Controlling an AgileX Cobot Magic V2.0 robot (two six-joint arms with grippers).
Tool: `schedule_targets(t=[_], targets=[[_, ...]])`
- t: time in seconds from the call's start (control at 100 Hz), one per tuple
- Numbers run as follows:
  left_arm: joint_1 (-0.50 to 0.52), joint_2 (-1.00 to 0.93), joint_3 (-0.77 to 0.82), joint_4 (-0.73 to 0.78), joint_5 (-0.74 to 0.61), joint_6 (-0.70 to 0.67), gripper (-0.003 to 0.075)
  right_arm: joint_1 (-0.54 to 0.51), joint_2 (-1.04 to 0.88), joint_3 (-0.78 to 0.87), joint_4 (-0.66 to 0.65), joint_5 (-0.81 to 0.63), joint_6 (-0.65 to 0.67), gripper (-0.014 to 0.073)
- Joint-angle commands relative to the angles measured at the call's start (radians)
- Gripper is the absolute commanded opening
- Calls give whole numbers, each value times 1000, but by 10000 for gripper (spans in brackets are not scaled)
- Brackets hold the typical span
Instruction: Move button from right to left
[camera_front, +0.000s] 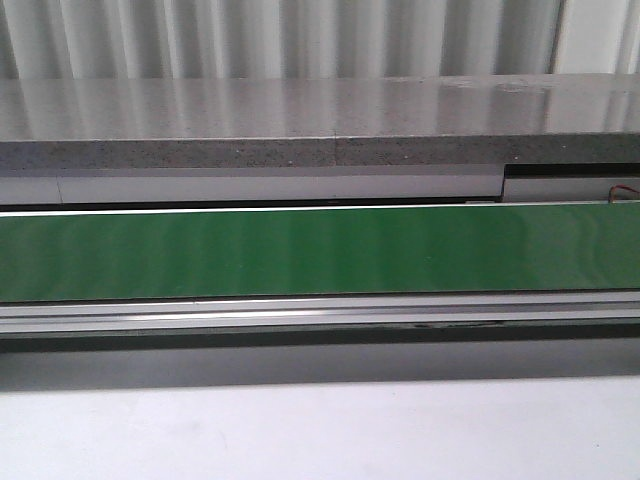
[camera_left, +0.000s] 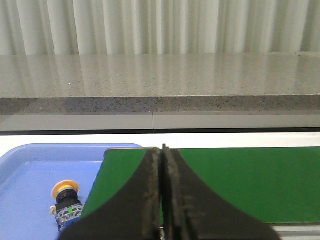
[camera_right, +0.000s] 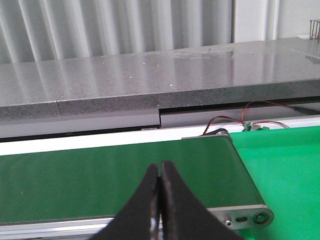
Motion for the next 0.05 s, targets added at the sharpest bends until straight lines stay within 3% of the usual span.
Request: schedule_targets(t=[0.0,0.04], targets=[[-9,-35,24,-5,-85,-8,-20,0,-15,-16,0,-90,-2,-68],[-9,-35,24,-5,-85,-8,-20,0,-15,-16,0,-90,-2,-68]])
